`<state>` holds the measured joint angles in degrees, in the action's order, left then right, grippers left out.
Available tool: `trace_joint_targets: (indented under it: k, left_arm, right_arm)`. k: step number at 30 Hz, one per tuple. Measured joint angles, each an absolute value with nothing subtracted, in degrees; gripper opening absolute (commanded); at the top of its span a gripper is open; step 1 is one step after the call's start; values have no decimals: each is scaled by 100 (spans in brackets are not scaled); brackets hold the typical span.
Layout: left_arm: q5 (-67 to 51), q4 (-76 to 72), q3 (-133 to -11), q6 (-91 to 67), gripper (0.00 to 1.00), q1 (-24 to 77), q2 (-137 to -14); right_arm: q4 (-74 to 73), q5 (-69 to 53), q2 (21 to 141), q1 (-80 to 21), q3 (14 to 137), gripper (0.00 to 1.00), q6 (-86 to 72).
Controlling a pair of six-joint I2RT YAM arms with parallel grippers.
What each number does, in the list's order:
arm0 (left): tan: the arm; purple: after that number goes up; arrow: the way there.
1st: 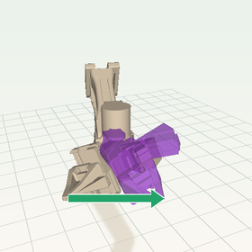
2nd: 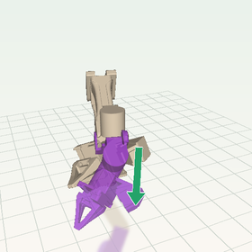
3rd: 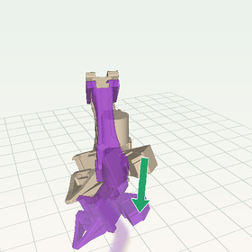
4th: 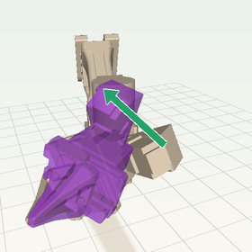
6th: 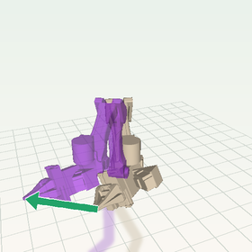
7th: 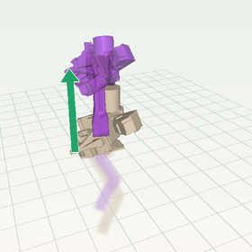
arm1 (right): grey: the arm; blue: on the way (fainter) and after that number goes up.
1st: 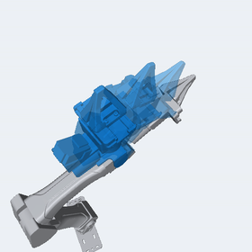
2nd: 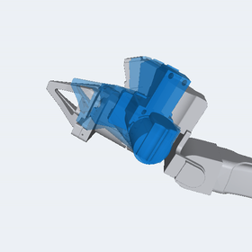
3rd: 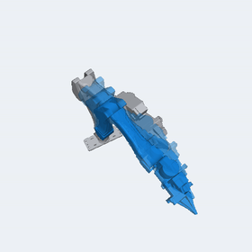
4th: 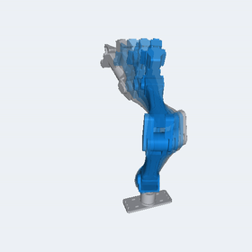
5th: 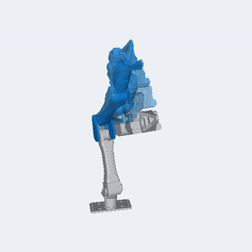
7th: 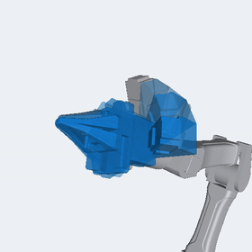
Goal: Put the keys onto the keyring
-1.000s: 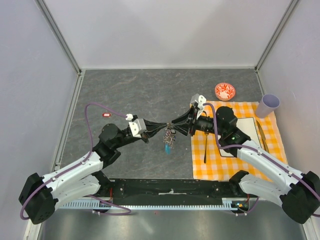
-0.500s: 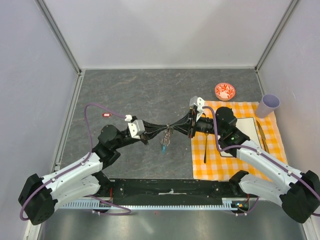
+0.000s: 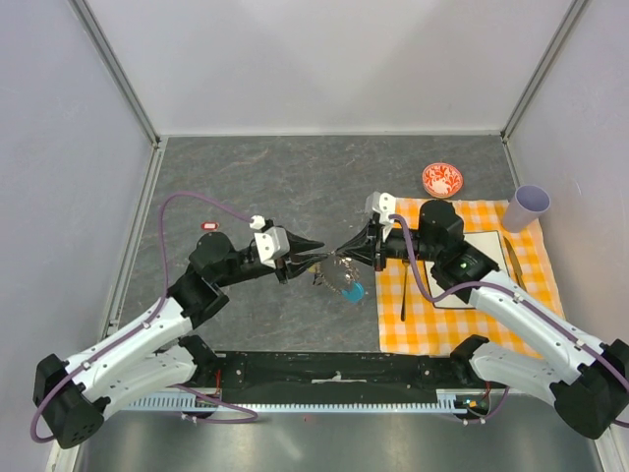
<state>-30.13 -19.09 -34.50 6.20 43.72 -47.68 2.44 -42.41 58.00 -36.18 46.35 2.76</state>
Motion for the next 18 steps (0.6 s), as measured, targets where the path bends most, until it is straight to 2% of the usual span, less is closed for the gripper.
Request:
trace_joint_targets:
  k: [10, 18]
  left_arm:
    - [-3022, -556, -4421, 714, 47, 4372, -5367]
    - [-3030, 429, -4930, 714, 49, 4375, -5502]
  right_arm:
    - [-438, -3977, 5811, -3935, 4858, 0, 766]
    - [-744, -3607, 5861, -4145, 5009, 0, 989]
